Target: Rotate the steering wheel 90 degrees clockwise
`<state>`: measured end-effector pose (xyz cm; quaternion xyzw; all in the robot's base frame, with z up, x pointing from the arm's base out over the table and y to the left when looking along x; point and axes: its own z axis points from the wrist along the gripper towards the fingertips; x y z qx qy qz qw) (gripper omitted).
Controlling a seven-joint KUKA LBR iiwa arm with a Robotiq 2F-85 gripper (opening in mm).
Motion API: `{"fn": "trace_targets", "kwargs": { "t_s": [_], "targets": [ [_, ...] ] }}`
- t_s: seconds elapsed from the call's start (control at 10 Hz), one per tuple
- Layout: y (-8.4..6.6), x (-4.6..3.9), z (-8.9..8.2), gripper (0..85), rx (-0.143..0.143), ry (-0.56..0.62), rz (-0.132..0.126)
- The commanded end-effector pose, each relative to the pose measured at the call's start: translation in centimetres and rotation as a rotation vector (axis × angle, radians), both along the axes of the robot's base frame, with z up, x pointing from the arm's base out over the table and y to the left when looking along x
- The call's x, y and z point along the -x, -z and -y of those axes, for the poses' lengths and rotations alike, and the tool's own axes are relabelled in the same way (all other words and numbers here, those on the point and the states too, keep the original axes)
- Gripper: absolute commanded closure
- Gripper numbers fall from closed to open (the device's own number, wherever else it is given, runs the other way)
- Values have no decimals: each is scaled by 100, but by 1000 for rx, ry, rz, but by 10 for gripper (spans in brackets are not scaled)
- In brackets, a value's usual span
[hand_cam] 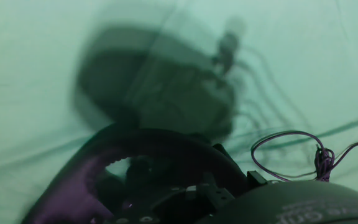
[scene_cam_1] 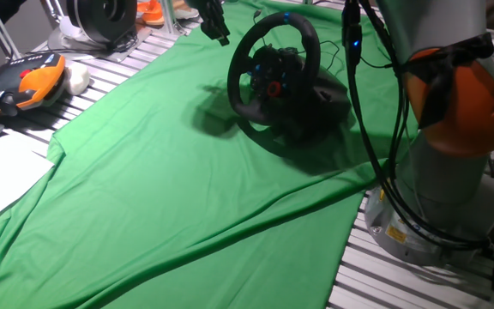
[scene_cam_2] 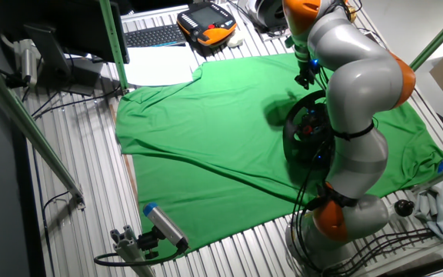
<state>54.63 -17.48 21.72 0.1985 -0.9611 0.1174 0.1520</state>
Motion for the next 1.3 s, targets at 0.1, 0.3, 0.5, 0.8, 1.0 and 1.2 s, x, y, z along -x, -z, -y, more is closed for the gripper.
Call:
{"fn": "trace_targets", "kwargs": {
  "t_s": [0.1, 0.3, 0.5, 0.8, 1.0, 1.2],
  "targets": [
    [-1, 1, 1, 340, 14, -7, 21],
    [-1, 1, 1, 340, 2, -6, 20],
    [5, 1, 12, 340, 5, -7, 24],
    [8, -14, 3, 340, 6, -8, 27],
    [8, -13, 4, 340, -5, 14, 16],
    [8, -13, 4, 510, 14, 233, 35]
  ]
}}
